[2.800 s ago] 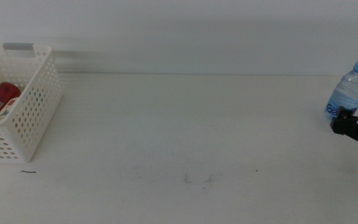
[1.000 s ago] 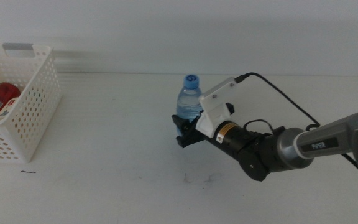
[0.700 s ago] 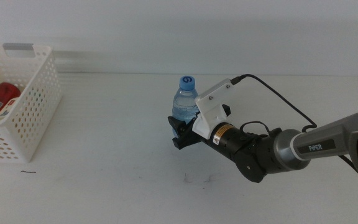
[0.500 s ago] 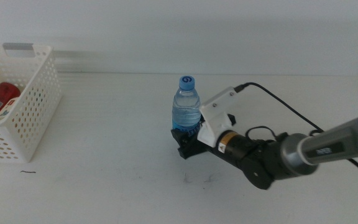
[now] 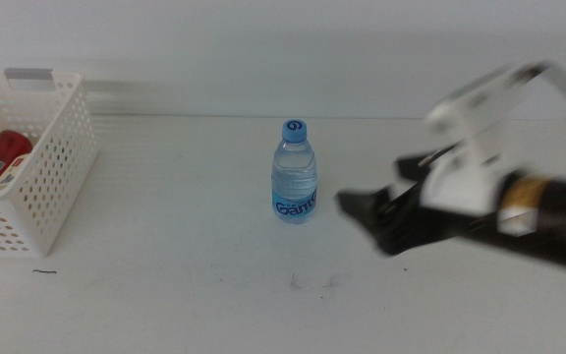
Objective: Use arms to grab the bottles and put them into the dustbin to the left of the table.
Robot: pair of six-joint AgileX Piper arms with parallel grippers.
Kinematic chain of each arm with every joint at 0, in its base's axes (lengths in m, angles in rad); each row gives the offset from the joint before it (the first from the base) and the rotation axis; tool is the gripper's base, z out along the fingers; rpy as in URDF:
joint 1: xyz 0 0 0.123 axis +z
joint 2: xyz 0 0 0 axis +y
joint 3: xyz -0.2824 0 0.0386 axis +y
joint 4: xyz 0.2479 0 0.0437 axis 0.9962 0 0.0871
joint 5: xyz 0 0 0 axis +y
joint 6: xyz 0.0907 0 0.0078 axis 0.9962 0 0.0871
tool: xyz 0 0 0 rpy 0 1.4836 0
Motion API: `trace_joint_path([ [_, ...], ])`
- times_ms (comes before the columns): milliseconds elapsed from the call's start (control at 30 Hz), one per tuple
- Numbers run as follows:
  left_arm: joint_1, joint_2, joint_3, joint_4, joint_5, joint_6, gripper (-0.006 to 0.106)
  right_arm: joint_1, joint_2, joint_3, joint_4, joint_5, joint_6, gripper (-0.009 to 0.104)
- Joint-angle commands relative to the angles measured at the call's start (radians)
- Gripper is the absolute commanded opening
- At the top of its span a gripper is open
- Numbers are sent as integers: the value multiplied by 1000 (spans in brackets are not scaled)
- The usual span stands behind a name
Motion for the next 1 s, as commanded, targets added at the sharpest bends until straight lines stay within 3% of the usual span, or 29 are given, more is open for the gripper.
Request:
trace_joint_path([
  [0, -4, -4, -5, -3, -11, -5, 94, 4, -120, -43, -39, 172, 7, 88],
  [67, -4, -4, -5, -3, -11, -5, 94, 4, -173, -53, -71, 208, 7, 88],
  [567, -4, -4, -5, 12, -12, -5, 94, 4, -207, -53, -54, 205, 11, 87],
  [733, -39, -4, 21, -60, -118, 115, 94, 4, -207, -53, -54, 205, 11, 87],
  [867, -205, -8, 147, 118, -281, 124, 94, 4, -207, -53, -54, 205, 11, 87],
  [967, -390, -34, 377, 395, -558, -159, 94, 4, -207, -53, -54, 205, 11, 87],
])
